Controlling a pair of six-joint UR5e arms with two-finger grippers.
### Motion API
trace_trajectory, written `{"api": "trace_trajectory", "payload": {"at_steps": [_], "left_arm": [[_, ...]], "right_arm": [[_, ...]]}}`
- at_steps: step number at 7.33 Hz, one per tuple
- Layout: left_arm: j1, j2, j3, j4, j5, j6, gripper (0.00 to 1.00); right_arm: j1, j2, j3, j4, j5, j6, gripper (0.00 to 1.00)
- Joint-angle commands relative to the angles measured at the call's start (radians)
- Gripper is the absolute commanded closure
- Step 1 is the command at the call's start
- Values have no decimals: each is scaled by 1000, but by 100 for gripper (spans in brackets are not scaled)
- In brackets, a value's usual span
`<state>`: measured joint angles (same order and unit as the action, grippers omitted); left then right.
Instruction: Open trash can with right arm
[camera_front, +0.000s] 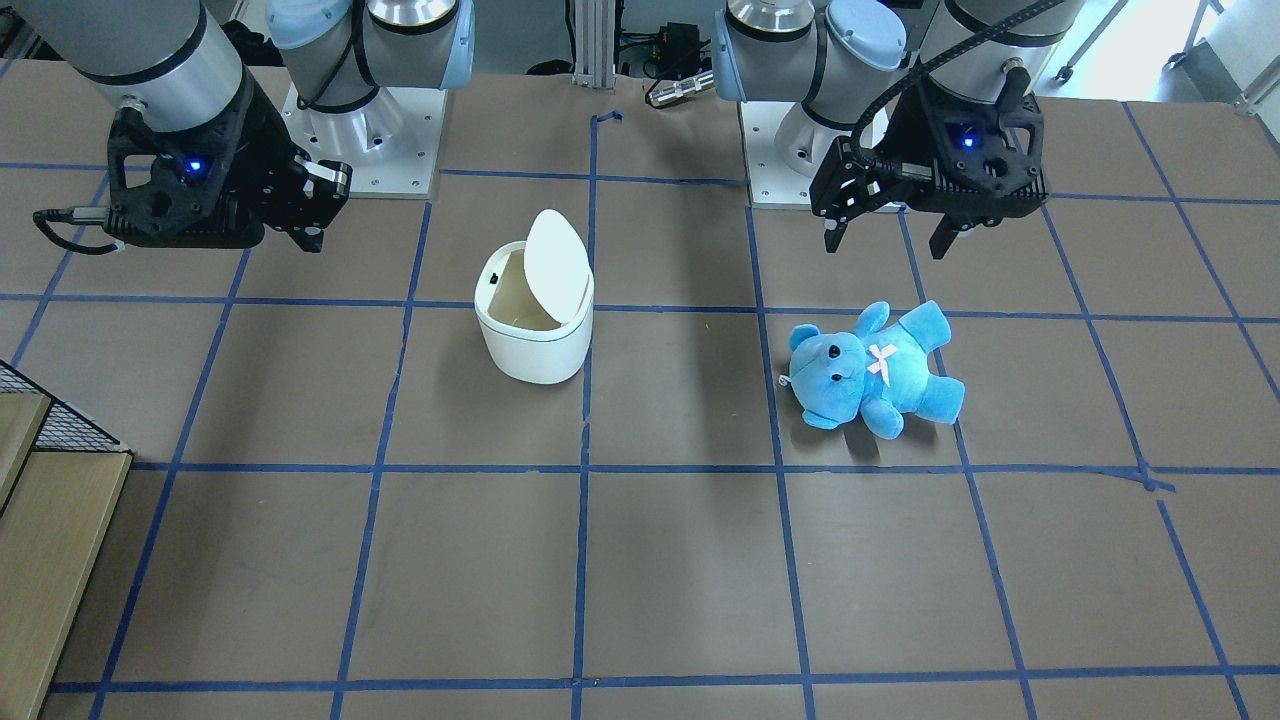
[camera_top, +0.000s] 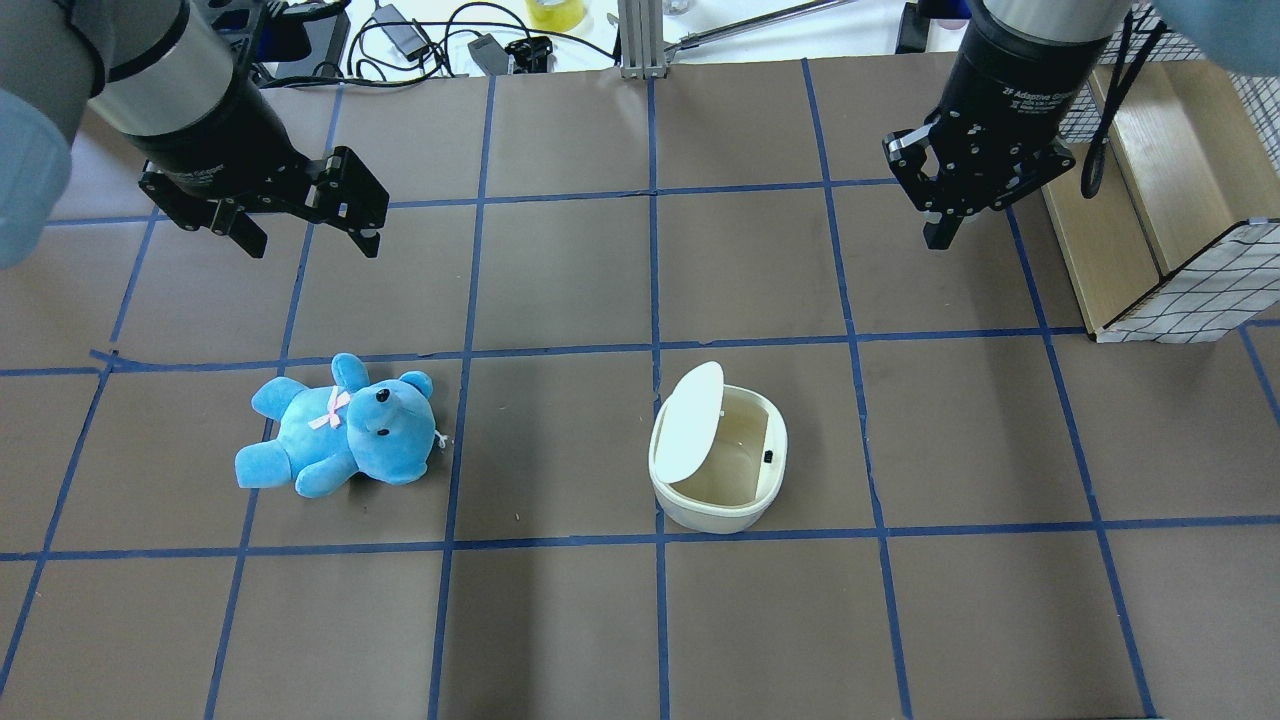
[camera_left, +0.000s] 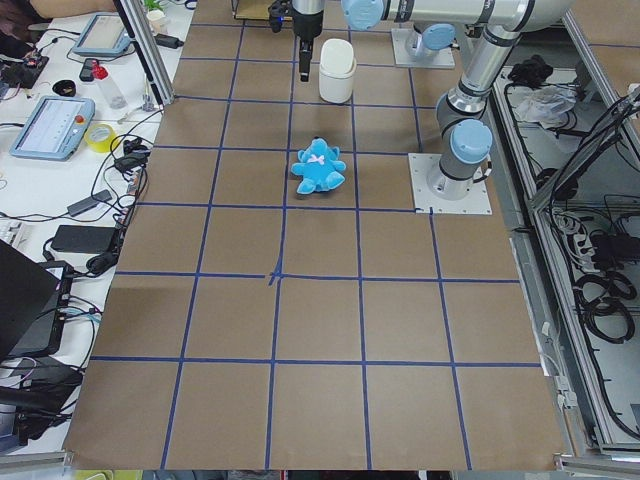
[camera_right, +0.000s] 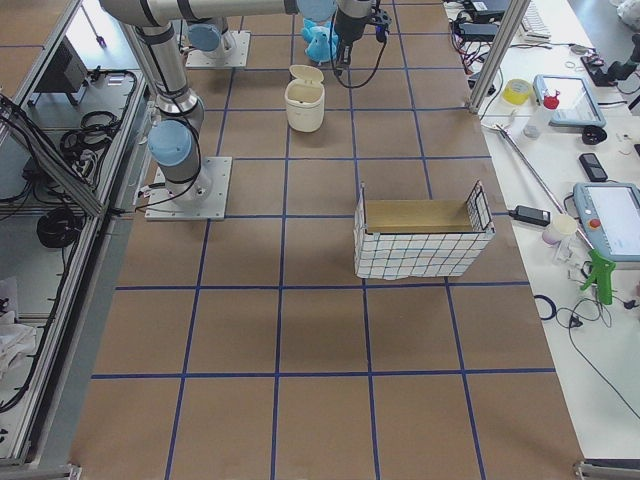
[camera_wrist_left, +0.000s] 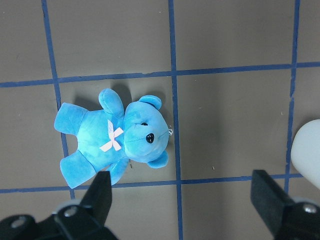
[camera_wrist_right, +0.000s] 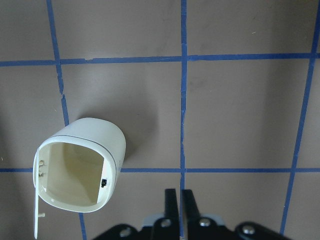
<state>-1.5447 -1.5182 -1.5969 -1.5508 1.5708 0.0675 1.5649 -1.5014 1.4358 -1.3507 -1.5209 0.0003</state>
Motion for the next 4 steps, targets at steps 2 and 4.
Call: {"api": "trace_trajectory", "payload": {"at_steps": [2, 4], "left_arm": [[0, 0, 0, 0, 0, 0, 0], [0, 0, 0, 0, 0, 0, 0]], "right_arm": [[0, 1, 2, -2, -27, -9, 0], [0, 3, 5, -2, -112, 3, 0]]}}
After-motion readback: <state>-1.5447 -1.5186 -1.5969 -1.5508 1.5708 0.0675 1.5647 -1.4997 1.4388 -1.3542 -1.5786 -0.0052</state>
